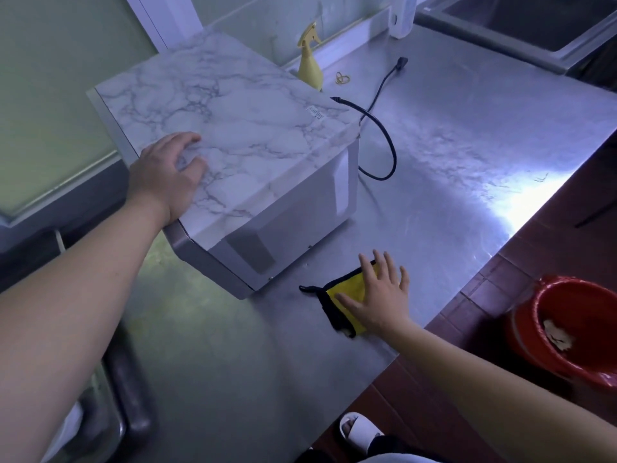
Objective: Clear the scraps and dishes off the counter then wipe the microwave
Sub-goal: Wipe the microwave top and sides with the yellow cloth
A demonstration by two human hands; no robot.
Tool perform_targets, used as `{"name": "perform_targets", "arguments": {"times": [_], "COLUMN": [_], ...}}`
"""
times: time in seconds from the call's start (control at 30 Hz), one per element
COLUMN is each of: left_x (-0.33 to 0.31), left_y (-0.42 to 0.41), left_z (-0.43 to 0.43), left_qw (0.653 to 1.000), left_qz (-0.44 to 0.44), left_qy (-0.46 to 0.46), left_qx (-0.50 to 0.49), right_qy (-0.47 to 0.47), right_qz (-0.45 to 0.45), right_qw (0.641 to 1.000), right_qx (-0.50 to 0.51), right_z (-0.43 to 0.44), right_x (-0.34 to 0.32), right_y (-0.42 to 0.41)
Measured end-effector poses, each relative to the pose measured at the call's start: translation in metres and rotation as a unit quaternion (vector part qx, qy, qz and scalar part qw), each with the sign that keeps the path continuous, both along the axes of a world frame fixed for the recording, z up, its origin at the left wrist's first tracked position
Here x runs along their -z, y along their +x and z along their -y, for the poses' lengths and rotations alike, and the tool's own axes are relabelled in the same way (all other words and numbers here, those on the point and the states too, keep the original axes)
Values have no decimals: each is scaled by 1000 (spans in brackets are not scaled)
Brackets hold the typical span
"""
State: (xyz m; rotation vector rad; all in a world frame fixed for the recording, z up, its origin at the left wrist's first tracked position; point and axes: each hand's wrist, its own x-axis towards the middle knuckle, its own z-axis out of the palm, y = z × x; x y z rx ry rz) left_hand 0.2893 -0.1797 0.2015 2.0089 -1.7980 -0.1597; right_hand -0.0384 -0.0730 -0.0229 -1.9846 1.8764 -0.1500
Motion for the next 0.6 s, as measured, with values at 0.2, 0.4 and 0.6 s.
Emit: {"name": "perform_targets", "arguments": {"times": [0.2,0.4,0.6], "left_x": [0,1,0], "left_y": [0,0,0], "left_z": [0,0,0], "left_qw": [1000,1000,1000], "left_qz": [-6,3,20], "left_qy": [2,5,8], "left_qx": [-2,-7,-1], "right_qy": [132,134,130], "right_qz": [-8,-18,-6], "right_qw": [989,989,991], "right_qx": [69,68,13], "right_z": [-5,3,-12], "right_x": [-7,-9,-16], "right_y": [17,22,23]}}
